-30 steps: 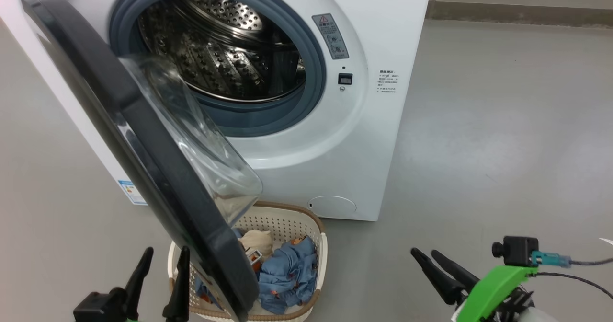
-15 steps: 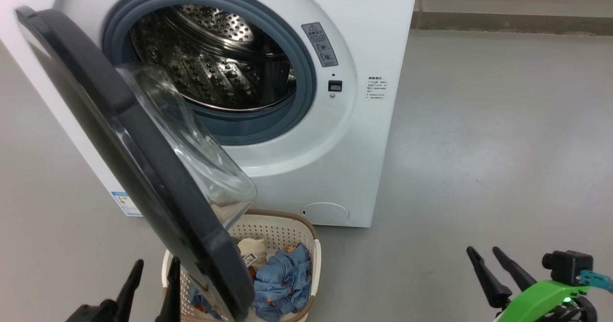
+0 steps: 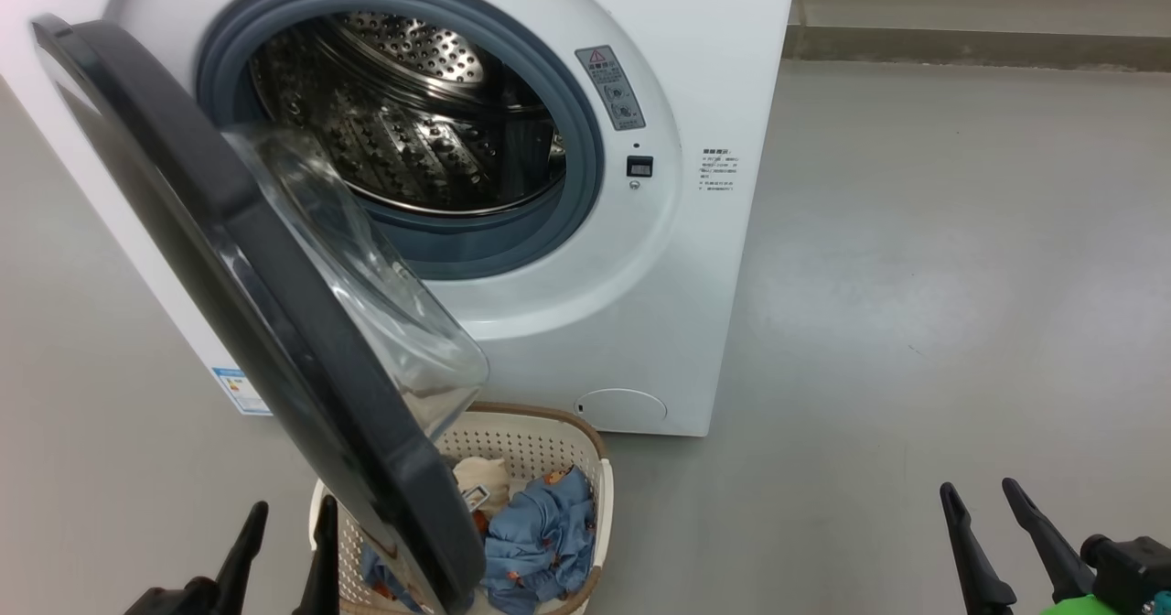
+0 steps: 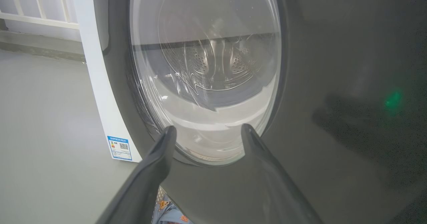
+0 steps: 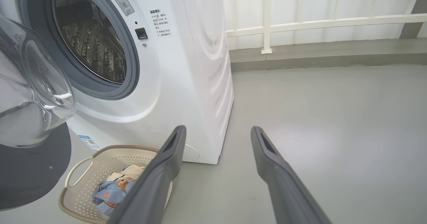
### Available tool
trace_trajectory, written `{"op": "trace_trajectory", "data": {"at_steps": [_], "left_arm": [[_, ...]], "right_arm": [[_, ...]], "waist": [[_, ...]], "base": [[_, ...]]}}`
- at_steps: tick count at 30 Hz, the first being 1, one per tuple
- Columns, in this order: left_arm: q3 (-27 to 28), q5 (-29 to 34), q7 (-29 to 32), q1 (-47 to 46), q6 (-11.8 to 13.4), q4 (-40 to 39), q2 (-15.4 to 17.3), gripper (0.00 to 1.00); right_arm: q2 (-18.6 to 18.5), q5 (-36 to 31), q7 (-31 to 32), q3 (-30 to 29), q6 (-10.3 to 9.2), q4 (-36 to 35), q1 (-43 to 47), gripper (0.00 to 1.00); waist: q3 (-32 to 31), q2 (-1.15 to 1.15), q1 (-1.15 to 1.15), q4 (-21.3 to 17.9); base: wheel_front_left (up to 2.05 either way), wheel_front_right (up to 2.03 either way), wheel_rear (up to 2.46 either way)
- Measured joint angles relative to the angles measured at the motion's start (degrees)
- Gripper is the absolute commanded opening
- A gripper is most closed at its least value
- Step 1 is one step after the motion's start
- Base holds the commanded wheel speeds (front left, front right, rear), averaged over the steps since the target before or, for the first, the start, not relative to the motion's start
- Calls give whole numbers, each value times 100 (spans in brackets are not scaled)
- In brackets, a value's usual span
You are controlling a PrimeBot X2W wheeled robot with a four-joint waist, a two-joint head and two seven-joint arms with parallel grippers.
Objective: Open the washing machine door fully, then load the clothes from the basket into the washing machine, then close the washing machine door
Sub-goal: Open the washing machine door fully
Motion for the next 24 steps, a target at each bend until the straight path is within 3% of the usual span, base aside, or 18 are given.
{"op": "trace_trajectory", "data": {"at_steps": [6, 19, 21, 22, 24], "left_arm": [[14, 8, 0, 0, 0, -3, -2, 100], [93, 9, 0, 1, 0, 7, -110, 100], [160, -1, 0, 0, 0, 22, -141, 16], [200, -4, 0, -1, 0, 27, -157, 0], [288, -76, 0, -2, 0, 12, -188, 0]], "right_arm": [[181, -277, -1, -233, 0, -283, 218, 100], [315, -480, 0, -263, 0, -192, 390, 100], [321, -480, 0, -261, 0, -192, 390, 100], [326, -480, 0, -263, 0, -193, 390, 100], [336, -480, 0, -266, 0, -196, 390, 100]], "waist": [[0, 0, 0, 11], [2, 0, 0, 39], [-1, 0, 0, 47], [-4, 0, 0, 54], [-12, 0, 0, 72]], "base": [[0, 0, 0], [0, 0, 0], [0, 0, 0], [0, 0, 0], [0, 0, 0]]}}
